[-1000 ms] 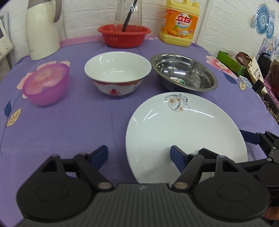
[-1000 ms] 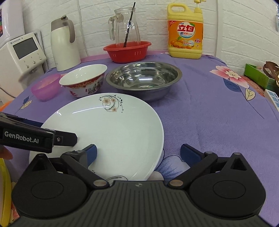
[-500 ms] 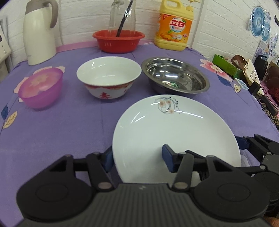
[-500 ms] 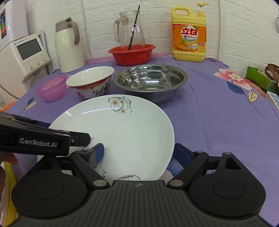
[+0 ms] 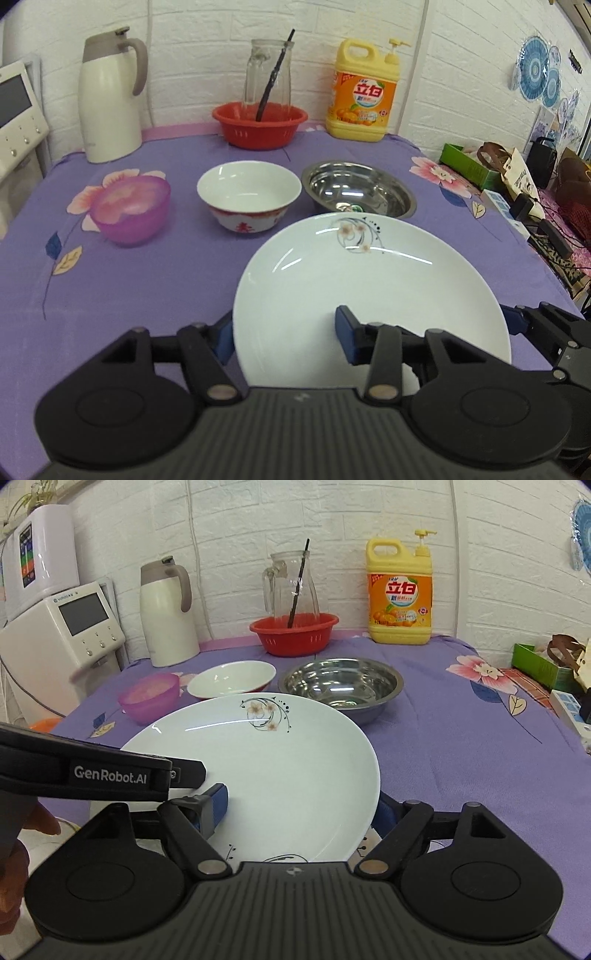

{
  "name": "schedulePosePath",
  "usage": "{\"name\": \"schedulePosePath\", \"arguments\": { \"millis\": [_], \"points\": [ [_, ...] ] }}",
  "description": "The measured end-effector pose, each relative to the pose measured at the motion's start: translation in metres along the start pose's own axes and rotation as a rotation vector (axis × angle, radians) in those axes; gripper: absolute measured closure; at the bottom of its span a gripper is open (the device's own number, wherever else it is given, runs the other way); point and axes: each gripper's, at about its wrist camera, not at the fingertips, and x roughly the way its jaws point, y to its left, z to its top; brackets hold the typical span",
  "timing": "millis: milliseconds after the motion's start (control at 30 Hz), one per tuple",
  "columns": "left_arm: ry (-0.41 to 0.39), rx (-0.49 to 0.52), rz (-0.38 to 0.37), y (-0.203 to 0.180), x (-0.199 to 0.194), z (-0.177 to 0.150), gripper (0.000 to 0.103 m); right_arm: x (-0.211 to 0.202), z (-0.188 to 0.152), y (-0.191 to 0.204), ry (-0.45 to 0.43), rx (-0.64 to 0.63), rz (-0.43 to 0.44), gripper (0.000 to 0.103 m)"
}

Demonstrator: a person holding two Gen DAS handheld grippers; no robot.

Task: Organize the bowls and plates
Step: 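Lift the floral plate with both grippers and carry it toward the stack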

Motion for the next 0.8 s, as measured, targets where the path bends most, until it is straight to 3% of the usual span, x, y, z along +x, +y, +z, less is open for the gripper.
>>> {"name": "schedulePosePath", "arguments": {
  "millis": [167,367,433,633,800],
  "points": [
    [-0.051,-0.022,0.027,0.021,-0.052,-0.024,0.060,-0.032,-0.011,0.038,-0.027,-0.045,0.050,0.000],
    [-0.064,-0.071,0.191,0.060,-0.096,-0.074,0.060,-0.039,-0.040,0.095,0.034,-0.097,0.162,0.000],
    [-0.057,-0.100,0.215,0.073,-0.107,-0.090,0.060,-0.041,-0.049,0.109,0.052,-0.118,0.192,0.000],
    [-0.051,-0.175,0.207,0.096,-0.120,-0.122,0.060,-0.044,-0.062,0.134,0.074,-0.190,0.199,0.000],
    [-0.050,-0.218,0.172,0.106,-0.115,-0.130,0.060,-0.044,-0.067,0.138,0.070,-0.210,0.187,0.000]
  ]
}}
